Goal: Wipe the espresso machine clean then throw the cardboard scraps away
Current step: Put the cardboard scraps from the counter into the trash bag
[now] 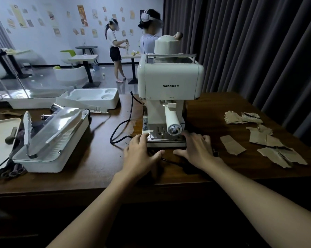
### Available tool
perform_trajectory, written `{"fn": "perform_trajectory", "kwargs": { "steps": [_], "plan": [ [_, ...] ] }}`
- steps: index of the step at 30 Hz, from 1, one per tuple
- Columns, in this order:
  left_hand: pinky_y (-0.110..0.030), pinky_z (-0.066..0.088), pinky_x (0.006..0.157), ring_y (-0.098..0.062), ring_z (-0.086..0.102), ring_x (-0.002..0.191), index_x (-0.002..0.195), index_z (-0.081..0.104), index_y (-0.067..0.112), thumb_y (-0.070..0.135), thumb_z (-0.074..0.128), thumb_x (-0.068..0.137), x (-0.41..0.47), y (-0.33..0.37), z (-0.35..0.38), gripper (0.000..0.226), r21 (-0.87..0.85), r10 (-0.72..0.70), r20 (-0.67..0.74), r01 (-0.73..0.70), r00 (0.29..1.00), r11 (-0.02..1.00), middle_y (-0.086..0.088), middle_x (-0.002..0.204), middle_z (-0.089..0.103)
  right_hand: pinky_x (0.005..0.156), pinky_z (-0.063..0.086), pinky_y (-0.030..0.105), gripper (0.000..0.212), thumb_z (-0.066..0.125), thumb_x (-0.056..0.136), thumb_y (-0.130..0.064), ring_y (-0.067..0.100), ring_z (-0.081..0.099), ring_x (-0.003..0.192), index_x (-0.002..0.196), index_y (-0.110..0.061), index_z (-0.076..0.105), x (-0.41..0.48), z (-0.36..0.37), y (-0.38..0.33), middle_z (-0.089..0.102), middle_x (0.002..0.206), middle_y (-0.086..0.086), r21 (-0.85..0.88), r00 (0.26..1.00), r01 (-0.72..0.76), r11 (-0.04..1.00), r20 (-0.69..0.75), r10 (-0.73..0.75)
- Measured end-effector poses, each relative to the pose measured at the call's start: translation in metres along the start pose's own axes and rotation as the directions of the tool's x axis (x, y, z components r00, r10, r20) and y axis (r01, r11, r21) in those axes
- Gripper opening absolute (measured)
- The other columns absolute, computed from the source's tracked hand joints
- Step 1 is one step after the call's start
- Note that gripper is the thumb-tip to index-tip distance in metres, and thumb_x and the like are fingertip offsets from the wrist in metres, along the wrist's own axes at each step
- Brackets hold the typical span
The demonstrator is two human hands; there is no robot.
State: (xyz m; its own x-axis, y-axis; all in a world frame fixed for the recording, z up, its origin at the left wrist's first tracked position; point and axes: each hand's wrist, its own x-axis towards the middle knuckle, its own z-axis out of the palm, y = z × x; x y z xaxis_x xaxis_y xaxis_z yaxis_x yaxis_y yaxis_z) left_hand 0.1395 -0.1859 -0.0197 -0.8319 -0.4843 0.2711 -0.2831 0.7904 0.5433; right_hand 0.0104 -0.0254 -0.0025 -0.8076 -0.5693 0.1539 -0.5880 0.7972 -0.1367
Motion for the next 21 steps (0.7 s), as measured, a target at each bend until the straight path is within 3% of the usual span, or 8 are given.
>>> {"fn": "perform_trajectory", "kwargs": {
  "steps": [5,9,13,15,21],
  "plan": [
    [-0.055,0.023,0.117,-0.014,0.028,0.145,0.153,0.025,0.024,0.07,0.063,0.079,0.007,-0.003,-0.001,0.095,0.022,-0.038,0.076,0.036,0.996,0.999,0.005,0.157,0.031,0.096,0.044,0.041,0.078,0.07,0.074,-0.064,0.027,0.057,0.114,0.133,-0.019,0.045,0.013,0.004,0.003,0.06,0.124,0.007,0.095,0.998,0.05,0.994,-0.037,-0.047],
    [-0.049,0.013,0.119,-0.012,0.016,0.15,0.157,0.019,0.025,0.064,0.067,0.077,0.008,-0.012,-0.003,0.101,0.044,-0.034,0.16,0.027,0.987,0.999,0.007,0.163,0.017,0.086,0.052,0.04,0.071,0.077,0.073,-0.055,0.027,0.06,0.105,0.127,-0.016,0.054,0.018,0.001,0.008,0.061,0.117,0.008,0.221,0.999,0.052,0.974,-0.023,-0.048],
    [-0.047,0.009,0.12,-0.009,0.013,0.15,0.158,0.016,0.027,0.06,0.069,0.077,0.008,-0.014,-0.007,0.102,0.031,-0.016,0.191,0.01,0.981,0.999,0.01,0.164,0.013,0.103,0.045,0.044,0.082,0.078,0.074,-0.05,0.031,0.047,0.127,0.141,-0.016,0.044,0.02,0.004,0.01,0.044,0.142,0.011,0.297,0.997,0.07,0.952,0.02,-0.08],
    [-0.046,0.008,0.12,-0.008,0.013,0.15,0.158,0.016,0.027,0.058,0.069,0.077,0.007,-0.014,-0.009,0.102,0.024,-0.015,0.2,0.011,0.98,1.0,0.011,0.163,0.013,0.11,0.038,0.044,0.086,0.077,0.077,-0.048,0.031,0.039,0.136,0.146,-0.014,0.039,0.02,0.002,0.01,0.034,0.152,0.009,0.287,0.995,0.086,0.954,0.023,-0.097],
    [-0.051,0.014,0.118,-0.012,0.017,0.149,0.158,0.003,0.035,0.066,0.061,0.072,0.006,-0.017,-0.017,0.108,0.109,0.001,0.239,-0.028,0.971,0.994,0.006,0.162,0.023,0.102,0.046,0.044,0.074,0.068,0.083,-0.051,0.031,0.049,0.128,0.144,-0.015,0.045,0.015,0.0,0.014,0.043,0.147,0.006,0.171,0.988,0.151,0.974,-0.001,-0.153]
  ]
}}
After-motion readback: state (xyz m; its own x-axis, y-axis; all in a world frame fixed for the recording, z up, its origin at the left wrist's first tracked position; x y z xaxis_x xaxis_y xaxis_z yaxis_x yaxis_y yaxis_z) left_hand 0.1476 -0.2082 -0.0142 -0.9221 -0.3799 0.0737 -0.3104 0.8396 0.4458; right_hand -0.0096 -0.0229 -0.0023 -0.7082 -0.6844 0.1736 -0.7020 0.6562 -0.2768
